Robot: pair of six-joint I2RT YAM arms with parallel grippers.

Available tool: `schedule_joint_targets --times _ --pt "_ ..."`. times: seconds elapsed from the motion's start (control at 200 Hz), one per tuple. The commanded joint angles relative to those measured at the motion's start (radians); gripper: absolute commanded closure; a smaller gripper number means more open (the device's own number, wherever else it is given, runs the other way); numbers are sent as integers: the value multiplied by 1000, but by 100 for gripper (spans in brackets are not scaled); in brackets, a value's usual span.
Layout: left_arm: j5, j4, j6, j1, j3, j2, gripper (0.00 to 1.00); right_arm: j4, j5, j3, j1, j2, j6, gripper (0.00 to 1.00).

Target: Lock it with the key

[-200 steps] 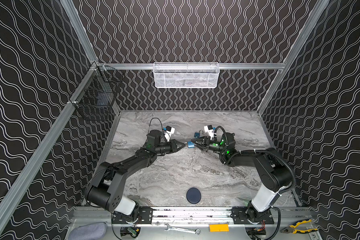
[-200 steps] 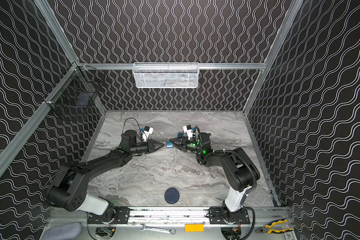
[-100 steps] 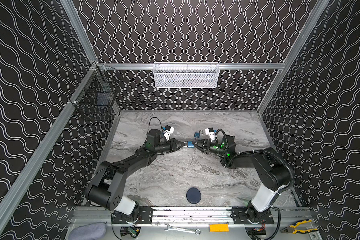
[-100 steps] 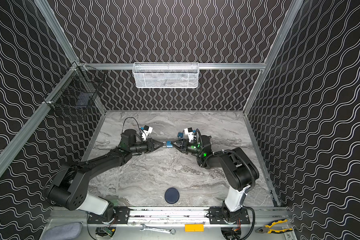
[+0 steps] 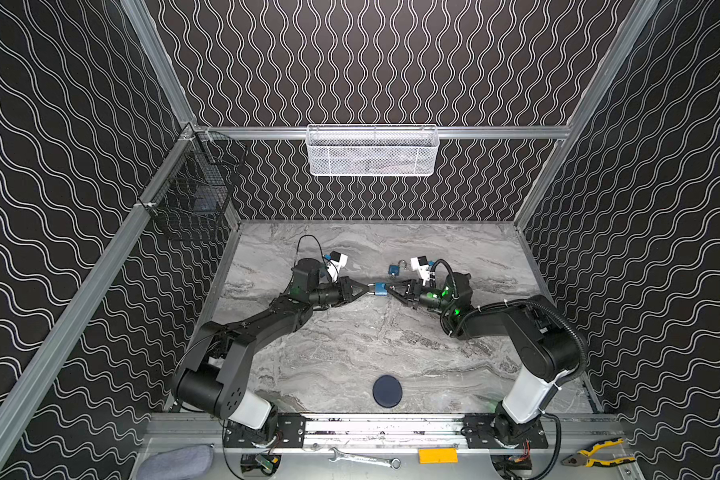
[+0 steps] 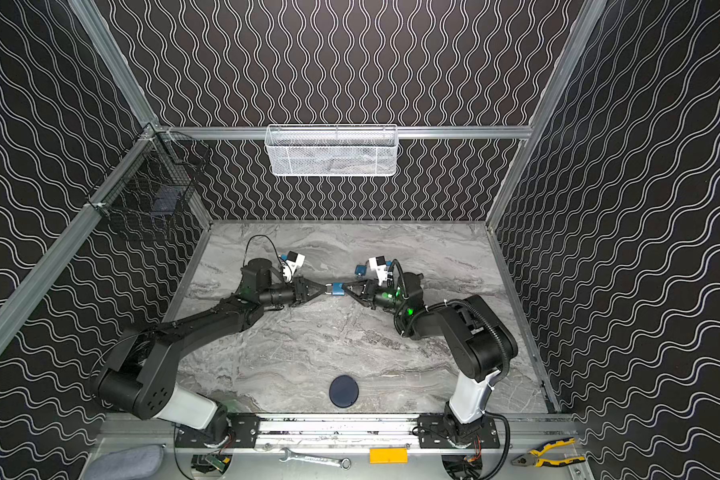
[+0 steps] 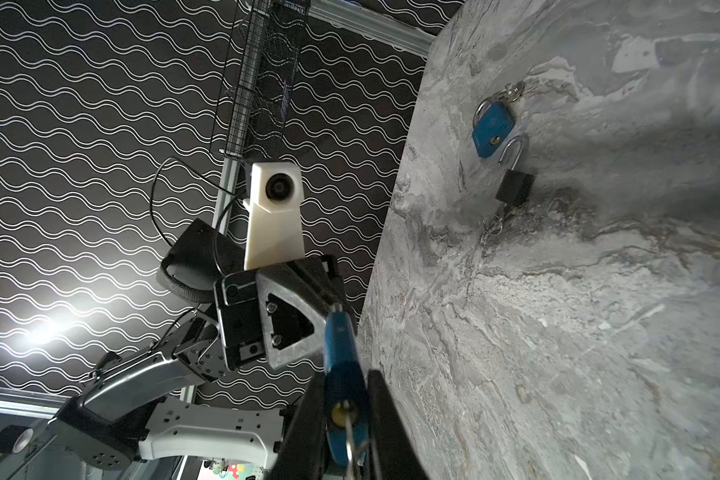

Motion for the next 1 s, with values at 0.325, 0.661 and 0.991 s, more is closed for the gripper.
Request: schedule_joint_targets --times 0.325,0.661,0.991 --pt "-17 22 -3 8 -2 -1 100 159 -11 -14 1 3 53 80" --pt "-11 42 -17 11 -9 6 100 178 -20 -15 -31 6 66 89" --pt "-4 88 -53 12 -16 -8 100 133 -31 -12 -30 9 40 85"
